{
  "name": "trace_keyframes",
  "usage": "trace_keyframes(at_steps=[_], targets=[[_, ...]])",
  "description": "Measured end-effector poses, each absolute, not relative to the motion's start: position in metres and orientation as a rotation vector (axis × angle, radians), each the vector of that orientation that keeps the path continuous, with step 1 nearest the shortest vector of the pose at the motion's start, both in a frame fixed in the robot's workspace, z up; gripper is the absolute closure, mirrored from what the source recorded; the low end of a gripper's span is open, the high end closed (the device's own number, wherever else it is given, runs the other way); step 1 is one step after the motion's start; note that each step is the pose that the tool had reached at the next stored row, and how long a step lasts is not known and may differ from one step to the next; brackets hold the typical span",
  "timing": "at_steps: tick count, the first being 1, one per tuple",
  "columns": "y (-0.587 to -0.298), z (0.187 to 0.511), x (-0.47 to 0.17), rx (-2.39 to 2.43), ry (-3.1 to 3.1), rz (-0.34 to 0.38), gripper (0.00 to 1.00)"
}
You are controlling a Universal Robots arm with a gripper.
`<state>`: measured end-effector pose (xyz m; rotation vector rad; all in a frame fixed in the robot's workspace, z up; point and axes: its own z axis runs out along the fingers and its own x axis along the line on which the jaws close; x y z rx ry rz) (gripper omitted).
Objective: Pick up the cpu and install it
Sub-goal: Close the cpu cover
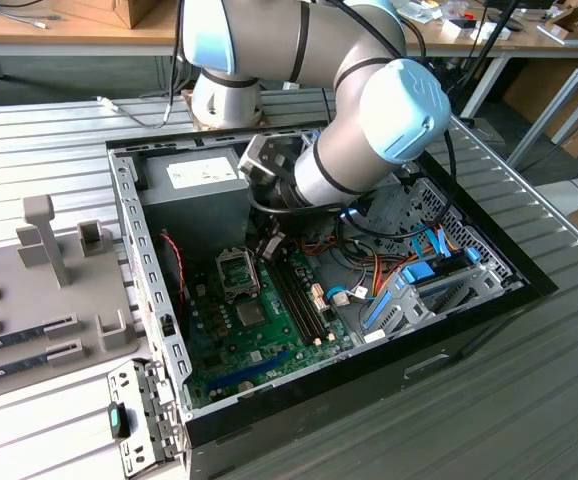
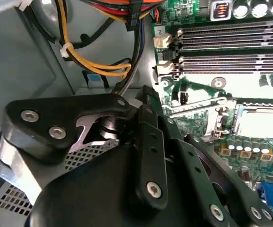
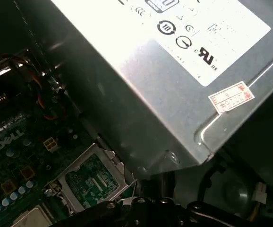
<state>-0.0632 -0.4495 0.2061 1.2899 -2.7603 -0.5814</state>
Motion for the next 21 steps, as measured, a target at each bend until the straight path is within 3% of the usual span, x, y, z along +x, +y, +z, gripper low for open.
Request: trace_keyframes(at_steps=[21], targets=[[-0.4543,0.203,-0.0679,1.293,-2.761,-0.607,0.89]])
